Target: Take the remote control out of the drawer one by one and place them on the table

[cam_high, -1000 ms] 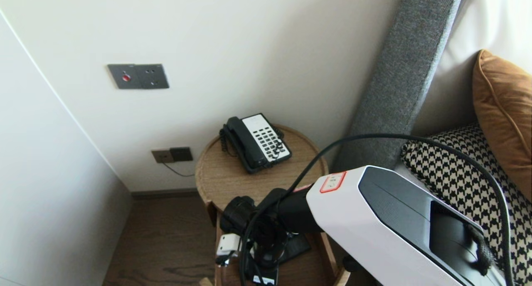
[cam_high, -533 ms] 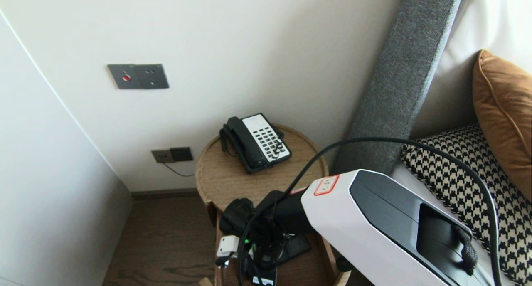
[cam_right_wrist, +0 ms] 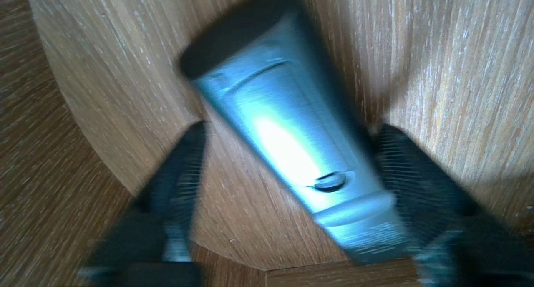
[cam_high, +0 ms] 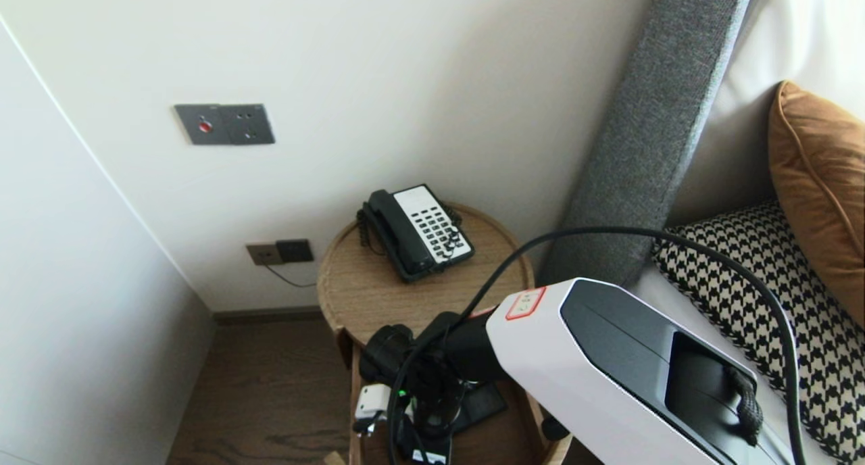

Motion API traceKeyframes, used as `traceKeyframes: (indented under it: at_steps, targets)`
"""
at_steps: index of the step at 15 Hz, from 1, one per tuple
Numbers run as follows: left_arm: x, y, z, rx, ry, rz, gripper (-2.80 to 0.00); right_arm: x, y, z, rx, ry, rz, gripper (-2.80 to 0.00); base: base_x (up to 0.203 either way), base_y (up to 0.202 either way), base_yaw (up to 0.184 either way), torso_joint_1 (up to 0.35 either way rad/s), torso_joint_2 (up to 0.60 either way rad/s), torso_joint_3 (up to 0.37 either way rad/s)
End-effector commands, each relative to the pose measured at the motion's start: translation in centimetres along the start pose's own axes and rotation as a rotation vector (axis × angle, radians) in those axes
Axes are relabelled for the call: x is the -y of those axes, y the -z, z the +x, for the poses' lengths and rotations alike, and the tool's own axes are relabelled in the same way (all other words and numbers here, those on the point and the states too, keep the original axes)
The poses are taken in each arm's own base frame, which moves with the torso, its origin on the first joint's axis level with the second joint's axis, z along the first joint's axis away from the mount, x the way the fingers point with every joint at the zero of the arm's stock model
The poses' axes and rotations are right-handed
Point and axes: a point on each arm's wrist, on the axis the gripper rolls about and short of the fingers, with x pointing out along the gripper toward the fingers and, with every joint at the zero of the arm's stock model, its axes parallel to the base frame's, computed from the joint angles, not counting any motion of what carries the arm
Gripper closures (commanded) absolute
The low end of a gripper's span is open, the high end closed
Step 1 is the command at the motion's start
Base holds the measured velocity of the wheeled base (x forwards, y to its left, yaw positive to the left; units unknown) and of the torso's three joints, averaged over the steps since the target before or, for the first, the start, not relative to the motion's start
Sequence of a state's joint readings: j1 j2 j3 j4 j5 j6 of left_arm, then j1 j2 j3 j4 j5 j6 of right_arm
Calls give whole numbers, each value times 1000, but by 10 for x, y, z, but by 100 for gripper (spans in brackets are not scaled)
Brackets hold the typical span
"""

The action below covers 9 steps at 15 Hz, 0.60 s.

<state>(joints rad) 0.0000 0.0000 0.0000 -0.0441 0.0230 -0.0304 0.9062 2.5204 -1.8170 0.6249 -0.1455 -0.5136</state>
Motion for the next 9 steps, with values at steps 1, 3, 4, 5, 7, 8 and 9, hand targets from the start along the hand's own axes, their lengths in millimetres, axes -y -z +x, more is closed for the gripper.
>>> traceKeyframes:
  at_steps: [1,3,4,5,7,8,9]
  targets:
    - [0,0,0,0,-1,0,0,0,0,1,-3,-2,-3,0,0,0,0,0,0,0]
    - [0,-1,0,3,-1,0,0,0,0,0,-2,-2,-1,0,0,0,0,0,0,0]
    - [0,0,0,0,0,0,0,0,0,-2,-1,-1,-1,0,0,0,0,0,0,0]
    - [0,0,0,0,-2,0,0,0,1,-3,-1,-2,0,0,0,0,0,0,0,0]
    - [0,0,0,0,0,0,0,0,2,-7,1,1,4,0,0,0,0,0,0,0]
    - [0,0,0,1,-1,0,0,0,2,-9,4,2,6,0,0,0,0,0,0,0]
    - [0,-1,0,3,-1,0,0,1,2,-12,8,5,8,0,0,0,0,0,0,0]
